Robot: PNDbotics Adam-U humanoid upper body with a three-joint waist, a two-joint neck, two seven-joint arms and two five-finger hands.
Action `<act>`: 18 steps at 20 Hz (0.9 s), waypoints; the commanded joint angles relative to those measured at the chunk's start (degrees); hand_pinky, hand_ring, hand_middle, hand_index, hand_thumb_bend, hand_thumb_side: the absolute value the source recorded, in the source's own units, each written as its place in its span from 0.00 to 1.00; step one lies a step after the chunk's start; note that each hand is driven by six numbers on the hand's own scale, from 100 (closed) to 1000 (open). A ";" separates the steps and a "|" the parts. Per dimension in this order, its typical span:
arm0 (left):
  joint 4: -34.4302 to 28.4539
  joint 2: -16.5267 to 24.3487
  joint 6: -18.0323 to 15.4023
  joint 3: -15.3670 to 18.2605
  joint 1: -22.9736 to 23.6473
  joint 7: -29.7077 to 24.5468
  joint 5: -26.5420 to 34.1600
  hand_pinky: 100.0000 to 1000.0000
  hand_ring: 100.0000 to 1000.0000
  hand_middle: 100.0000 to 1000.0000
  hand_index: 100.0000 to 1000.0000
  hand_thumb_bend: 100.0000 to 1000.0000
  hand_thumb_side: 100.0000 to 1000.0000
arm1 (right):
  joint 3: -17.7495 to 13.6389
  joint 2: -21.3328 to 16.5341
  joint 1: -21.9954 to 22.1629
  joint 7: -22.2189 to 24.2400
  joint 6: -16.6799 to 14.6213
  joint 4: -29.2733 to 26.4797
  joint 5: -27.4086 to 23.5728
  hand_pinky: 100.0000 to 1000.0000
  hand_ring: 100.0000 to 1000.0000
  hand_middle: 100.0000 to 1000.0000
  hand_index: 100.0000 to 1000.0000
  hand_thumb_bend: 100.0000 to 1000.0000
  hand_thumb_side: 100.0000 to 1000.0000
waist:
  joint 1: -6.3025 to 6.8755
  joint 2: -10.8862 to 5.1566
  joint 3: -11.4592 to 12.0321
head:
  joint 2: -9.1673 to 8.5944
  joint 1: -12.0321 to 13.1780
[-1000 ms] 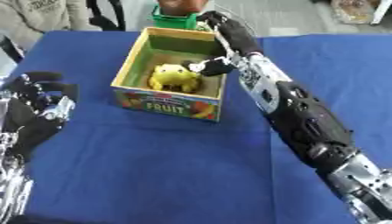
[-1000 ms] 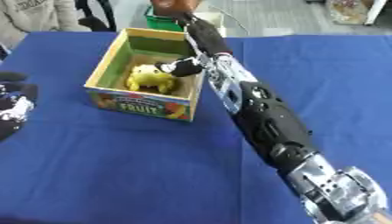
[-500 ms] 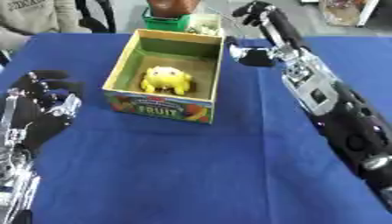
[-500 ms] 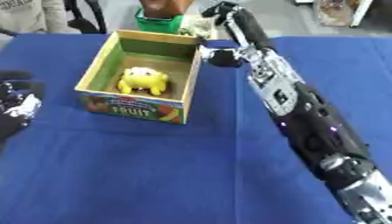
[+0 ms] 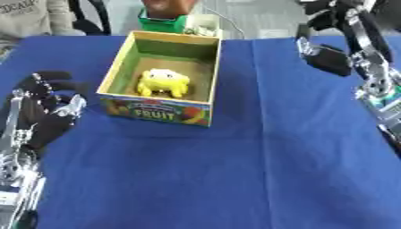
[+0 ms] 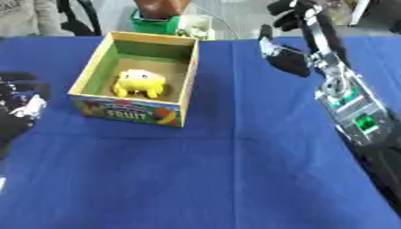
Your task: Pick up objects on the table and place them in the box.
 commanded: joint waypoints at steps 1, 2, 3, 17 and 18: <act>-0.55 1.42 -0.06 0.81 -0.35 0.49 -0.37 0.44 0.59 0.57 0.59 0.31 0.00 | -2.71 -2.34 2.08 -2.10 0.36 -3.05 -1.77 0.63 0.61 0.64 0.74 0.00 0.08 | 0.06 -0.99 -0.37 | -0.40 0.40; -0.55 1.43 -0.07 0.86 -0.29 0.55 -0.36 0.44 0.59 0.57 0.59 0.31 0.00 | -3.21 -2.26 3.10 -2.63 0.34 -3.42 -2.23 0.63 0.61 0.64 0.74 0.00 0.08 | 0.08 -0.99 -0.51 | -0.37 0.45; -0.54 1.44 -0.09 0.89 -0.25 0.59 -0.34 0.44 0.59 0.57 0.59 0.31 0.00 | -3.74 -2.11 4.03 -3.17 0.30 -3.71 -2.65 0.62 0.60 0.64 0.74 0.00 0.09 | 0.13 -0.99 -0.66 | -0.34 0.50; -0.42 1.34 -0.09 1.12 0.49 0.75 -0.22 0.44 0.59 0.57 0.60 0.33 0.00 | -8.46 1.40 12.56 -8.39 -0.89 -5.41 -4.88 0.61 0.57 0.62 0.74 0.00 0.11 | 0.56 -0.71 -2.00 | 1.15 -0.52; -0.41 1.33 -0.09 1.11 0.54 0.74 -0.21 0.44 0.59 0.57 0.60 0.33 0.00 | -8.53 1.57 12.75 -8.44 -0.96 -5.41 -4.93 0.61 0.57 0.62 0.74 0.00 0.11 | 0.59 -0.71 -2.06 | 1.37 -0.58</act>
